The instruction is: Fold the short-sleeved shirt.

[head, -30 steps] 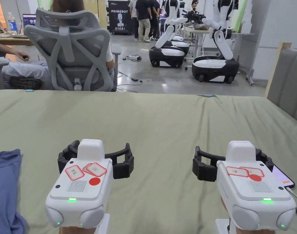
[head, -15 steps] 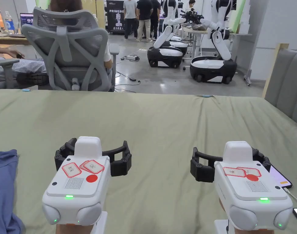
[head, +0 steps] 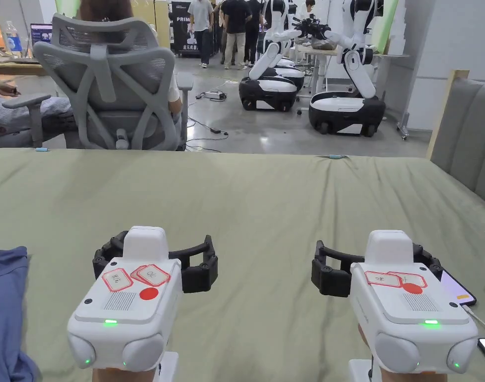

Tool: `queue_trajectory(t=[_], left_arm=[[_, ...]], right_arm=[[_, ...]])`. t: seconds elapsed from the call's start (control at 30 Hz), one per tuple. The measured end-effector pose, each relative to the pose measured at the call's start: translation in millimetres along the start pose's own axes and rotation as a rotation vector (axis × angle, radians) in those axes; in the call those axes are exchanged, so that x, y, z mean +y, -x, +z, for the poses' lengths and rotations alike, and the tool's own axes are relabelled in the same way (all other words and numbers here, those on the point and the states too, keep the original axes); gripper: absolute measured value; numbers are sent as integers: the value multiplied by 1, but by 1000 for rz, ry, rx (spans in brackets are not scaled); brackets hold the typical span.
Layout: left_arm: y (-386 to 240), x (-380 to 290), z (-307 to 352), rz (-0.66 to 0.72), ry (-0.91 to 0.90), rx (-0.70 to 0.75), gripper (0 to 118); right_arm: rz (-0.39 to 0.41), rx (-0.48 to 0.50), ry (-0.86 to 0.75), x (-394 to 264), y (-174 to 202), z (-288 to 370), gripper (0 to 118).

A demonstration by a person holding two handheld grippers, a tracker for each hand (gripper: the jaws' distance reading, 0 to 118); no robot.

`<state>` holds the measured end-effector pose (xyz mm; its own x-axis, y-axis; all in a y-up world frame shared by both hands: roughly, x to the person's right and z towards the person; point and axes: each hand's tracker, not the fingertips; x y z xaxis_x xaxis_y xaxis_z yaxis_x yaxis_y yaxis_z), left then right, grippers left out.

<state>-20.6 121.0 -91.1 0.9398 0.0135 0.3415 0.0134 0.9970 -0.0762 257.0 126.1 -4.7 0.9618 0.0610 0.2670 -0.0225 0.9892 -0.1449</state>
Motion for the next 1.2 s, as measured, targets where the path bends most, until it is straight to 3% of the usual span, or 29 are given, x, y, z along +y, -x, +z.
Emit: queue_trajectory(t=[0.57, 0.73, 1.03, 1.2], left_arm=[[2, -9, 5, -14, -72, 34, 118], [3, -10, 9, -14, -75, 53, 118], [4, -13, 7, -4, -84, 72, 118], [0, -18, 5, -65, -95, 82, 118]], right_arm=[[14, -22, -49, -3, 1, 5, 118], [-21, -30, -51, -3, -6, 6, 118], [37, -36, -72, -6, -4, 8, 118], [53, -47, -84, -12, -2, 4, 118]])
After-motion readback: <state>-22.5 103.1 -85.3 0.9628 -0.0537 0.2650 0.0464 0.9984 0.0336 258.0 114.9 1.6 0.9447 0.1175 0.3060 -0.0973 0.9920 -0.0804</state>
